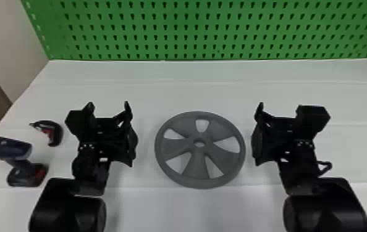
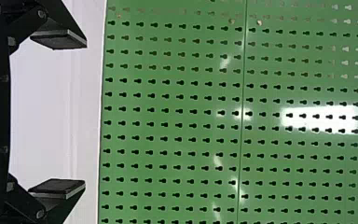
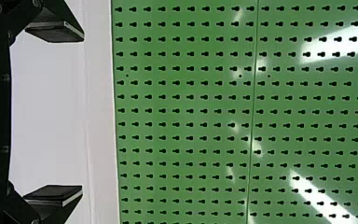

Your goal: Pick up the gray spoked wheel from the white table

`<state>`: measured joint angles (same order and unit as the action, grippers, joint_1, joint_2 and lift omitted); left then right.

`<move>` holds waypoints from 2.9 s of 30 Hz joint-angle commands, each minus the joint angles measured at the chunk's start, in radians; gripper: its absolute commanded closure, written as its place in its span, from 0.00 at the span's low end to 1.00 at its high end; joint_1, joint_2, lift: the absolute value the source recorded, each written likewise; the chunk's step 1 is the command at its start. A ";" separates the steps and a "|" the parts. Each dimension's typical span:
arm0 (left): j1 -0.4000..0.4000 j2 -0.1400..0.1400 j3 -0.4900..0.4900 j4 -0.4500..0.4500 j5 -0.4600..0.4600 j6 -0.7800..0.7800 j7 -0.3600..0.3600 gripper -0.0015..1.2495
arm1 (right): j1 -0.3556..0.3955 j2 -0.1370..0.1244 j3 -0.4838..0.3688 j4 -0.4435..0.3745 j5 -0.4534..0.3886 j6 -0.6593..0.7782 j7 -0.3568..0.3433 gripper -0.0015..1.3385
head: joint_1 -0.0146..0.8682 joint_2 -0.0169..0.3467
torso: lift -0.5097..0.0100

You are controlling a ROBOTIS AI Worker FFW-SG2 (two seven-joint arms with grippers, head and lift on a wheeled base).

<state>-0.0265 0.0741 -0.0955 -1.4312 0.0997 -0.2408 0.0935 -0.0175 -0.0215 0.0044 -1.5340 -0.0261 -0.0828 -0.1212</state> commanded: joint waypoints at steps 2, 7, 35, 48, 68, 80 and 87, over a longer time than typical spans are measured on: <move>0.000 -0.001 0.000 0.000 0.000 0.000 0.000 0.17 | -0.001 0.000 0.002 0.000 0.000 0.000 0.000 0.11 | 0.89 0.17 | 0.79; 0.000 -0.001 0.002 0.000 0.000 0.000 0.000 0.17 | -0.001 0.000 0.002 0.000 0.000 0.000 0.000 0.11 | 0.89 0.17 | 0.79; 0.002 0.001 0.008 -0.002 0.002 0.000 0.000 0.17 | -0.024 -0.003 -0.003 -0.048 -0.011 0.120 0.000 0.11 | 0.89 0.17 | 0.79; 0.007 0.001 0.014 -0.002 0.003 0.000 0.000 0.17 | -0.139 -0.020 -0.021 -0.219 -0.041 0.624 0.000 0.11 | 0.89 0.17 | 0.79; 0.011 0.001 0.023 -0.002 -0.002 0.002 0.000 0.18 | -0.489 -0.103 -0.024 -0.132 -0.172 1.410 -0.003 0.11 | 0.89 0.17 | 0.79; 0.010 0.003 0.020 -0.002 -0.009 0.003 0.000 0.18 | -0.657 -0.123 -0.007 0.040 -0.183 1.655 0.000 0.11 | 0.89 0.17 | 0.79; 0.005 0.010 0.008 -0.002 -0.009 0.014 0.000 0.18 | -0.707 -0.137 -0.003 0.132 -0.199 1.655 0.000 0.11 | 0.89 0.17 | 0.79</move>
<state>-0.0184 0.0782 -0.0796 -1.4327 0.0893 -0.2322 0.0935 -0.6964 -0.1477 0.0005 -1.4567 -0.2028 1.5669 -0.1212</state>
